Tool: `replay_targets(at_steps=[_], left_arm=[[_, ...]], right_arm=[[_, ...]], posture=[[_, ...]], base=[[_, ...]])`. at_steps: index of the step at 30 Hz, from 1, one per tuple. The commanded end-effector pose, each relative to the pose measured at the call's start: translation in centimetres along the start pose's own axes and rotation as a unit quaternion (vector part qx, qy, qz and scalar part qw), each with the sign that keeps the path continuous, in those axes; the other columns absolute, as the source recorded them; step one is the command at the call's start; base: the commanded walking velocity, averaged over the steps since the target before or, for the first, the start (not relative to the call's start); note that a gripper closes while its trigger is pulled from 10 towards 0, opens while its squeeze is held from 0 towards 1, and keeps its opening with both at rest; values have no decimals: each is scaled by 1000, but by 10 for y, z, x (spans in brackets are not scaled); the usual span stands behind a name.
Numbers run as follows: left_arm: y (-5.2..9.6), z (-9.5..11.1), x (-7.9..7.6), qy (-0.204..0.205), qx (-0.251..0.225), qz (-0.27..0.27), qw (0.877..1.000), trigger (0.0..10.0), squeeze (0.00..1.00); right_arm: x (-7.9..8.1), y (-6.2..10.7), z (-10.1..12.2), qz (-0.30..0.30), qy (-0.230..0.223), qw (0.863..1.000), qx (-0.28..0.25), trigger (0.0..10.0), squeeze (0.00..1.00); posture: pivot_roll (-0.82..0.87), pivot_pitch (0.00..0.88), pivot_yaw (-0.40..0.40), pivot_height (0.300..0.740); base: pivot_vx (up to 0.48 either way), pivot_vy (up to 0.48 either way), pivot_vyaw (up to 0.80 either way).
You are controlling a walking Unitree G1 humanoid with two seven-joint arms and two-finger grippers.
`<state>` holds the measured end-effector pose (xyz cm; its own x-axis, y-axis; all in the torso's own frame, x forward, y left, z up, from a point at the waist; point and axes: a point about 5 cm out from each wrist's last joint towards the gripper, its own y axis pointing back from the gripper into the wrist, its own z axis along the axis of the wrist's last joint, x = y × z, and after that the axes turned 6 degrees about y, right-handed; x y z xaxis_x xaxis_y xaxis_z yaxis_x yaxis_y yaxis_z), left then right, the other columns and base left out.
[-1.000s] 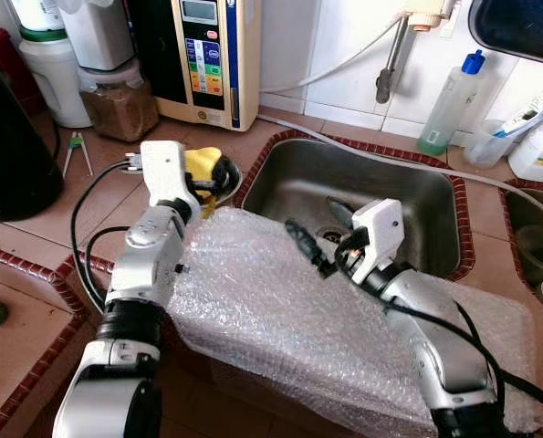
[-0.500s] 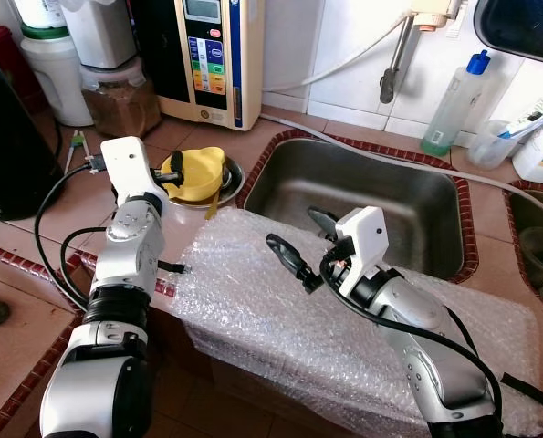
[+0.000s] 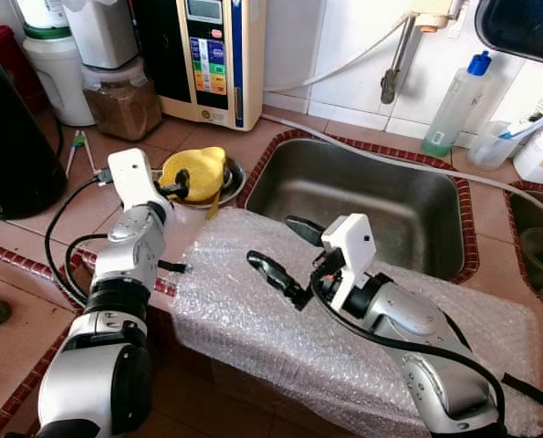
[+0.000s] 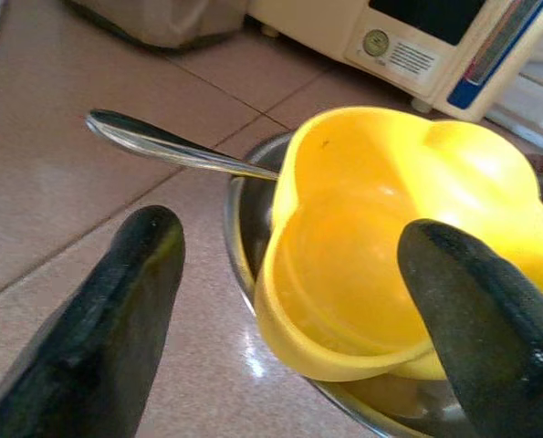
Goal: Kitchen organization
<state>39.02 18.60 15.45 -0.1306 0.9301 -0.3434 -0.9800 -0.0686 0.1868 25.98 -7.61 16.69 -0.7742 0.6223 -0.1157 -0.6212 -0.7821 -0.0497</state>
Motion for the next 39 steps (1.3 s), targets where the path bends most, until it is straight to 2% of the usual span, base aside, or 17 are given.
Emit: replay_targets(at_steps=[1, 6, 22, 27, 29, 34, 39], left_arm=[[-1, 1, -3, 3, 8, -4, 1000, 0, 0], [-3, -1, -3, 22, 22, -7, 999, 0, 0], [-4, 7, 3, 38, 30, -1, 999, 0, 0], [-5, 8, 5, 48, 28, -1, 998, 0, 0], [-4, 6, 4, 48, 27, -4, 998, 0, 0], [-3, 7, 2, 49, 10, -15, 999, 0, 0], [-3, 6, -2, 59, 2, -26, 998, 0, 0]], right_arm=[[3, 0, 3, 8, 8, 1000, -2, 10000, 1000], [3, 0, 2, 12, 13, 1000, 4, 10000, 1000], [1, 0, 0, 14, 19, 1000, 12, 10000, 1000], [-1, -1, -2, 11, 23, 1000, 15, 10000, 945], [-2, -2, -2, 13, 24, 999, 17, 10000, 886], [-1, -4, -3, 21, 29, 999, 21, 10000, 859], [-1, -5, -4, 24, 34, 999, 23, 10000, 784]], posture=[[-99, 24, 14, 740], [-98, 22, 14, 740], [-93, 23, 8, 740], [-91, 29, 9, 740], [-89, 29, 9, 740], [-86, 31, 7, 740], [-88, 29, -1, 740]], base=[[0, 0, 0], [0, 0, 0], [0, 0, 0], [0, 0, 0], [0, 0, 0], [0, 0, 0], [0, 0, 0]])
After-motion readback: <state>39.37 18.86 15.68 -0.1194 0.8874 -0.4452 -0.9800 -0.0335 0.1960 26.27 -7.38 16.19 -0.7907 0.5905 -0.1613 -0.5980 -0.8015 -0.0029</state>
